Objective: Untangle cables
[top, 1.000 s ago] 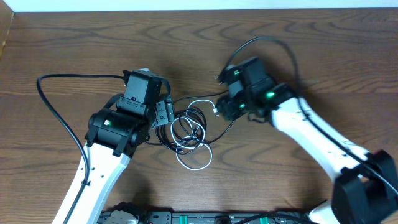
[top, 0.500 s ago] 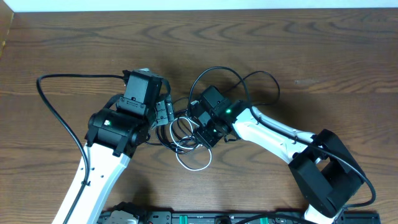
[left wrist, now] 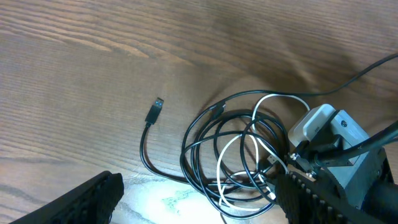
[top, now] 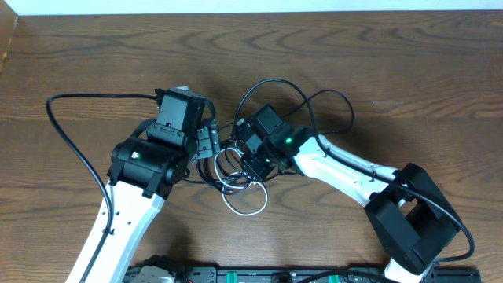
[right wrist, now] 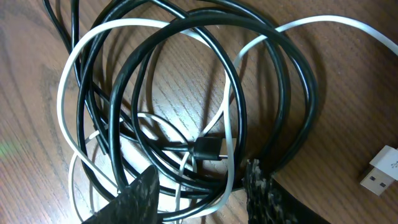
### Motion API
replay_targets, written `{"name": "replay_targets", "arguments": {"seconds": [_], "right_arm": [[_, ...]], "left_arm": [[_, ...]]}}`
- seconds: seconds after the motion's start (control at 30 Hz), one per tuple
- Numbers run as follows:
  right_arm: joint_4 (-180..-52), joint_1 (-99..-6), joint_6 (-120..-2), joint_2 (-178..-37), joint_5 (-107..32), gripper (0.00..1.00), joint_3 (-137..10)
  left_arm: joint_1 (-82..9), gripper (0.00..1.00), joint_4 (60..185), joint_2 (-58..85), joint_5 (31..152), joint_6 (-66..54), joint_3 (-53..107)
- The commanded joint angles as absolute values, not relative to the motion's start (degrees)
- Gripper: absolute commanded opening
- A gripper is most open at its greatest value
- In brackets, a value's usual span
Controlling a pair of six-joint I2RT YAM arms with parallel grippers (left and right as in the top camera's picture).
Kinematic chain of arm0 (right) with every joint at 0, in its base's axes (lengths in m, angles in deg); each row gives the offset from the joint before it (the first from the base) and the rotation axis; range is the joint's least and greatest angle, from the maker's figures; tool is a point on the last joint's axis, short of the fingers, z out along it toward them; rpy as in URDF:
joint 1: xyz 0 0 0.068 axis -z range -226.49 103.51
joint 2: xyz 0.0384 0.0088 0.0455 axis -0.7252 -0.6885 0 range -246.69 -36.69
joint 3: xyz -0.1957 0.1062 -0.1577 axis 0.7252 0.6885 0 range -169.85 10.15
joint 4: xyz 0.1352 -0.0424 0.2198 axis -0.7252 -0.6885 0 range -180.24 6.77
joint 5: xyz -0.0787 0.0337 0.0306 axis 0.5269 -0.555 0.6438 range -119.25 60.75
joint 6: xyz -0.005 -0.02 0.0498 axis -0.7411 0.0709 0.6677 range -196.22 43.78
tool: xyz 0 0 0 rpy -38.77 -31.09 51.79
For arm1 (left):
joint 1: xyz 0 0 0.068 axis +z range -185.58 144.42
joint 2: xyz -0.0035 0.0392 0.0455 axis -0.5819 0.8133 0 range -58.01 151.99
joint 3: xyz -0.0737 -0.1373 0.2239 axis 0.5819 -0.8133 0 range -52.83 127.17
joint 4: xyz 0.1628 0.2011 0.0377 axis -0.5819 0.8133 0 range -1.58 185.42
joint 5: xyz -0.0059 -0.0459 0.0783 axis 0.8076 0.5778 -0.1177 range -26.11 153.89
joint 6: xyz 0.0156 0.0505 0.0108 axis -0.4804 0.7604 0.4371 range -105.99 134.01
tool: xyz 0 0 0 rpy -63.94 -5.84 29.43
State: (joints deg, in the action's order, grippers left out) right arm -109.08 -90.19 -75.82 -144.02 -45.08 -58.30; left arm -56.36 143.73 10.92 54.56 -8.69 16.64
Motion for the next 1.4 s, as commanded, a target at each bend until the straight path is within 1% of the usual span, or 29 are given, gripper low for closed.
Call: {"name": "replay_targets", "arguments": {"seconds": [0.0, 0.2, 0.3, 0.53, 0.6, 0.67, 0.7, 0.9, 0.97, 1.07, 1.13, 1.2, 1.3, 1.37], "right_arm": [[-108.9, -90.5, -75.8, -144.7, -45.0, 0.40, -57.8], [-108.9, -90.5, -75.8, -145.5, -45.0, 0.40, -57.5], [-108.9, -90.5, -75.8, -145.9, -45.0, 0.36, -57.4], [-108.7, -90.5, -75.8, -146.5, -45.0, 0.36, -57.4], [-108.7, -90.5, -75.8, -146.5, -45.0, 0.28, -57.4], [-108.6, -90.5, -75.8, -146.5, -45.0, 0.03, -57.4], [-108.5, -90.5, -75.8, -146.5, -45.0, 0.01, -57.4], [-109.2, -89.2, -74.5, -145.2, -43.2, 0.01, -58.1], [-111.2, -87.8, -74.5, -143.1, -38.3, 0.01, -59.2], [-116.9, -84.4, -74.6, -138.1, -25.9, 0.01, -63.5], [-119.1, -82.4, -74.6, -135.5, -20.9, 0.01, -66.0], [-120.8, -78.5, -74.6, -131.3, -15.4, 0.01, -70.5], [-120.5, -72.1, -74.8, -126.1, -14.8, 0.01, -77.0], [-120.6, -68.6, -74.8, -123.9, -17.9, 0.01, -80.3]], "left_arm": [[-56.1, 0.84, 144.1, 11.0, 54.4, -9.0, 17.5], [-56.1, 0.84, 144.5, 11.0, 54.4, -9.0, 17.5], [-56.1, 0.84, 144.5, 11.0, 54.4, -9.0, 17.5], [-56.1, 0.84, 144.5, 11.0, 54.4, -9.0, 17.5], [-56.1, 0.84, 144.5, 11.0, 54.4, -9.0, 17.5], [-56.1, 0.84, 144.5, 11.0, 54.4, -9.0, 17.5], [-56.1, 0.84, 144.5, 11.0, 54.4, -9.0, 17.5], [-56.1, 0.84, 144.8, 11.0, 54.4, -9.0, 17.5], [-56.1, 0.84, 145.0, 11.0, 54.4, -9.0, 17.5], [-56.1, 0.84, 145.0, 11.0, 54.4, -9.0, 17.5], [-56.1, 0.84, 145.0, 11.0, 54.4, -9.0, 17.5], [-56.1, 0.84, 144.9, 11.0, 54.4, -9.0, 17.5], [-56.1, 0.84, 144.9, 11.0, 54.4, -9.0, 17.5], [-56.1, 0.84, 144.9, 11.0, 54.4, -9.0, 17.5]]}}
